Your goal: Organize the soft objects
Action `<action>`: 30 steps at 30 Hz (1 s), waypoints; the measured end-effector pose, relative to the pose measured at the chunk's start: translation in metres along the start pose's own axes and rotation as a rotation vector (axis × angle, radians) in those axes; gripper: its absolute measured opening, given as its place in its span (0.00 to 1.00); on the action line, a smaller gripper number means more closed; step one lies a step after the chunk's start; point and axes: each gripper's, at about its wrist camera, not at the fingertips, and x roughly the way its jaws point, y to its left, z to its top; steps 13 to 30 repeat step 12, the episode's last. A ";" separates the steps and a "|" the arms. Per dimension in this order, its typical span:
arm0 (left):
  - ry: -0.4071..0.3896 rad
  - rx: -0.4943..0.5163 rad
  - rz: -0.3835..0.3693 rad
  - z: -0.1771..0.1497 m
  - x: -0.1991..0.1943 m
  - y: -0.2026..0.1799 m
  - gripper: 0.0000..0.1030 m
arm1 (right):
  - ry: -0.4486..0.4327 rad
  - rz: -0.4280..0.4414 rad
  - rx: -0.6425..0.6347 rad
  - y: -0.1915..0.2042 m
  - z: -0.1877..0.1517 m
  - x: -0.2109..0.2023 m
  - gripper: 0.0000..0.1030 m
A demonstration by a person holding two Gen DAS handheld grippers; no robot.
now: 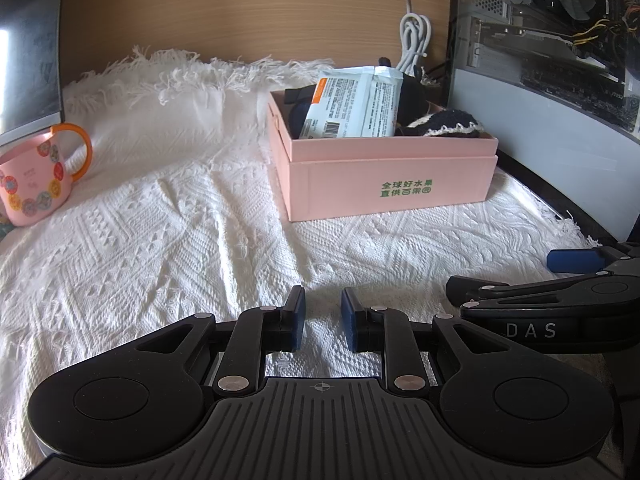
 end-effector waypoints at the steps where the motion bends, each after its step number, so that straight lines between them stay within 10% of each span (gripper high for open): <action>1: 0.000 0.000 0.000 0.000 0.000 0.000 0.23 | 0.000 0.000 0.000 0.000 0.000 0.000 1.00; 30: 0.000 0.002 0.001 0.000 0.000 0.000 0.23 | 0.000 0.000 0.000 0.000 0.000 0.000 1.00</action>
